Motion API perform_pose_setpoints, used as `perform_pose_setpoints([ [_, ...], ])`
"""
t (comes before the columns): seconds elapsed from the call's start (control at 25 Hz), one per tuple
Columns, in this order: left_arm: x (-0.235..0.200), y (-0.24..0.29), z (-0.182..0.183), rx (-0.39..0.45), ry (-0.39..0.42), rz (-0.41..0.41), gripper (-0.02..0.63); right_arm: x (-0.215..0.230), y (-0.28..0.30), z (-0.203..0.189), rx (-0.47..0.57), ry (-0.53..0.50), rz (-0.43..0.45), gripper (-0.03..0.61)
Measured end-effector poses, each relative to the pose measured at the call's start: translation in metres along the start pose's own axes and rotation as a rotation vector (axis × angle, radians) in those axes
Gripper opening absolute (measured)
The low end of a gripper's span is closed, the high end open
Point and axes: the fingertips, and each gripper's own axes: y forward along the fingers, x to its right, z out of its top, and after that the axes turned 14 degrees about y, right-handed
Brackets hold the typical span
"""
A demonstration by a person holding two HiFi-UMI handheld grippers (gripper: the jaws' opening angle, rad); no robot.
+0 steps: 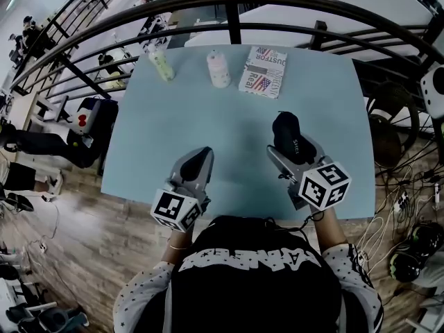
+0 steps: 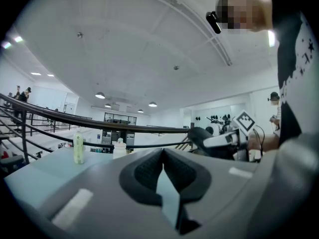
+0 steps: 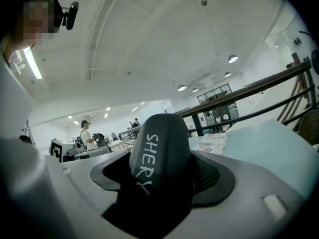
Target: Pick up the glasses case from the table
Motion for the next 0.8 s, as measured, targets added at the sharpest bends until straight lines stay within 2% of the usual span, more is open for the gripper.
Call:
perform_pose_setpoints([
  [0.8,-0.0027,-0.0089,-0.0050,0.012,0.002,0.006,0.000,-0.0051,0.0024,-0.0102,-0.008,-0.004,0.002,0.379],
])
